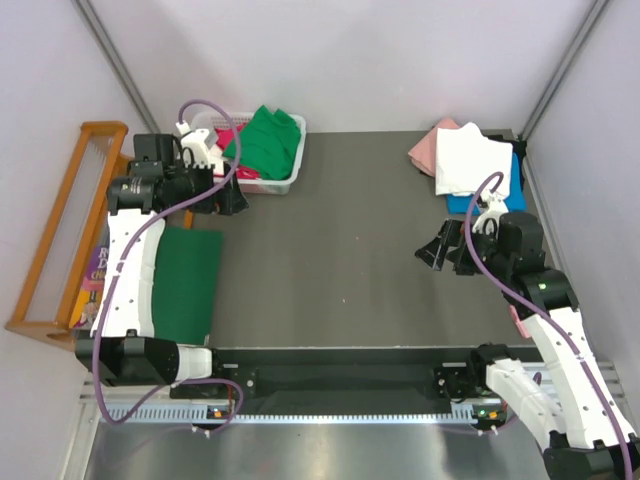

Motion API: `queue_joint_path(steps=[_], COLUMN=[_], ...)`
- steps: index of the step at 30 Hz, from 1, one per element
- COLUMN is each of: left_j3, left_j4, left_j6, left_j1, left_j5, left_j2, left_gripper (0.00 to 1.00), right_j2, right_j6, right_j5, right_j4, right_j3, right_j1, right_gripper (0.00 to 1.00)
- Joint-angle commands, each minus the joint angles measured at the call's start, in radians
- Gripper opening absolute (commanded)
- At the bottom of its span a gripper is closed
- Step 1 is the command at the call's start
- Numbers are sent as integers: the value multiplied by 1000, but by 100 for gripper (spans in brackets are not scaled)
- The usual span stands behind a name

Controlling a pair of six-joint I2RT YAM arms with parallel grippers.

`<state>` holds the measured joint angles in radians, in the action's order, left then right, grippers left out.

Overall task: Fold and stack the t-shirts
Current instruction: Grab the tshirt from the pile

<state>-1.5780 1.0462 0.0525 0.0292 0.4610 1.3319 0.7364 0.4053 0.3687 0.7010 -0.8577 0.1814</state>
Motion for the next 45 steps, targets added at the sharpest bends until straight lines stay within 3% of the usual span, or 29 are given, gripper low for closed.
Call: queue_joint_path(steps=[1,7,22,26,35,45], left_j3=[23,-46,-629,-755,-786,-714], left_j4=[-71,-127,-169,-181,-252,-316], left_j6=[-6,-31,-123,-120,-120,-121], left_j1=[1,1,5,9,41,60], left_j5=[-18,-44,-166,-203,-170,-147], left_j2=[-23,85,728,838,969,983], left_gripper=[99,99,99,99,99,99], right_j2=[4,9,40,40,44,29], right_j6=[1,-2,-37,-54,-59,-48], right_j5=[18,12,-20,-20,-11,10], right_j4=[-41,-57,-86,-81,-104,-117], right_j3=[11,31,49,48,69,71], right_j1=[4,4,4,6,4,4], right_gripper=[100,100,100,100,100,98])
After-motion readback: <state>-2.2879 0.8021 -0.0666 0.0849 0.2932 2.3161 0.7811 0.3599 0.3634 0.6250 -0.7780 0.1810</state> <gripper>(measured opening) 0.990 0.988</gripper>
